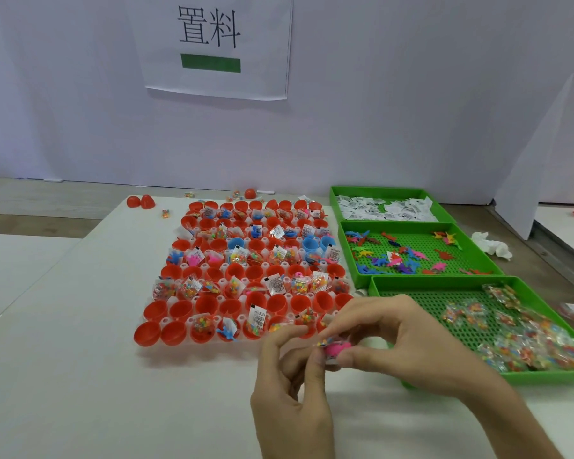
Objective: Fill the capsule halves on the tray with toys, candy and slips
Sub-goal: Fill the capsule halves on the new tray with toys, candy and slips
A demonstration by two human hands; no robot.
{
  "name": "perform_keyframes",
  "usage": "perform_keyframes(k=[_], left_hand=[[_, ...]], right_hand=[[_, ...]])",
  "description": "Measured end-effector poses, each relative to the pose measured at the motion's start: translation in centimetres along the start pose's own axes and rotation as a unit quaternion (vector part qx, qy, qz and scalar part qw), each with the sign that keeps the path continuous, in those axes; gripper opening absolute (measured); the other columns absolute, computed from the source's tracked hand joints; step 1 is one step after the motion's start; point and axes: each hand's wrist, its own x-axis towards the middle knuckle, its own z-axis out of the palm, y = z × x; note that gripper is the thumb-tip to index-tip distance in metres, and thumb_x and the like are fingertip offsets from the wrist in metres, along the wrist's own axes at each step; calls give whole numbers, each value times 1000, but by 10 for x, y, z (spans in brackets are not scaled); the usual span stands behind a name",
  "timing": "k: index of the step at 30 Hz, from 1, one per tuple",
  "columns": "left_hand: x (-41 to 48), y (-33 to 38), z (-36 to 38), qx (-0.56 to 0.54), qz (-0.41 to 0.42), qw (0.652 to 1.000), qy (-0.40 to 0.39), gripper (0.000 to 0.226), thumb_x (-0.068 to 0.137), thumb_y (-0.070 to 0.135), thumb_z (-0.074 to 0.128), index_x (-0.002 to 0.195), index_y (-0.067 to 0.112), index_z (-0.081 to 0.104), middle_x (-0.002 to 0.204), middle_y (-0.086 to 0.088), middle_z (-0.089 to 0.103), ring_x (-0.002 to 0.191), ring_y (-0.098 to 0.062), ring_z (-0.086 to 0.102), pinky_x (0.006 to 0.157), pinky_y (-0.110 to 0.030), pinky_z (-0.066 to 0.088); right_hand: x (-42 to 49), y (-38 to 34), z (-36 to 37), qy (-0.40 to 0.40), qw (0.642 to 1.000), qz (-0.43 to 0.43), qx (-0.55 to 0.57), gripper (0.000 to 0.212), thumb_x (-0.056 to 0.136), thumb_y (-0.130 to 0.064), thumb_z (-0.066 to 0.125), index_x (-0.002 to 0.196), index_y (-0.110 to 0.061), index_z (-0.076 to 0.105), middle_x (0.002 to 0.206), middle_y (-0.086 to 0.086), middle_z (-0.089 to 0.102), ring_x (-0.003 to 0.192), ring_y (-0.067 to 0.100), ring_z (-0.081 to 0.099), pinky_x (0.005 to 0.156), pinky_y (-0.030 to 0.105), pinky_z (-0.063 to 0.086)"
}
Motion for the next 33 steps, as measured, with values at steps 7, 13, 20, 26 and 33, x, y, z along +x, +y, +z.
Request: perform_keyframes(k=[7, 13, 20, 26, 33], left_hand=[[6, -2, -4, -68, -63, 996, 11, 22, 71, -7, 76, 83, 8, 65, 70, -7, 74, 65, -19, 72, 62, -17, 56], [5, -5, -6, -38, -6, 999, 20, 28, 66, -15, 77, 76, 9, 67, 74, -4, 74, 69, -14, 72, 66, -16, 56], [5, -7, -4, -19, 22, 998, 64, 37, 64, -13, 79, 79, 19, 67, 83, -4, 73, 72, -16, 73, 70, -23, 59], [3, -4, -3, 24, 61, 996, 62, 53, 66, -17, 77, 81, 33, 64, 81, 7, 72, 75, -13, 73, 73, -19, 57], [2, -1, -5, 62, 87, 992, 70, 56, 70, -19, 74, 87, 34, 66, 79, 13, 73, 76, -8, 72, 68, -18, 56]], right_hand=[[0, 2, 0, 43, 999, -15, -29, 17, 81, -12, 81, 96, -21, 80, 90, -3, 74, 83, 19, 72, 74, 24, 56], [1, 1, 3, 36, 999, -10, -13, 16, 78, -21, 84, 94, -21, 80, 89, -1, 74, 82, 20, 72, 74, 26, 57], [2, 1, 3, 22, 1000, 6, -12, 18, 79, -15, 83, 96, -17, 79, 91, 0, 75, 81, 16, 72, 74, 23, 55], [2, 2, 3, 20, 999, 15, -23, 18, 79, -14, 83, 95, -19, 79, 90, 1, 75, 81, 16, 72, 75, 22, 55], [4, 0, 4, 53, 996, -7, -68, 15, 77, -14, 86, 88, -22, 80, 84, -4, 75, 74, 13, 69, 70, 21, 53]])
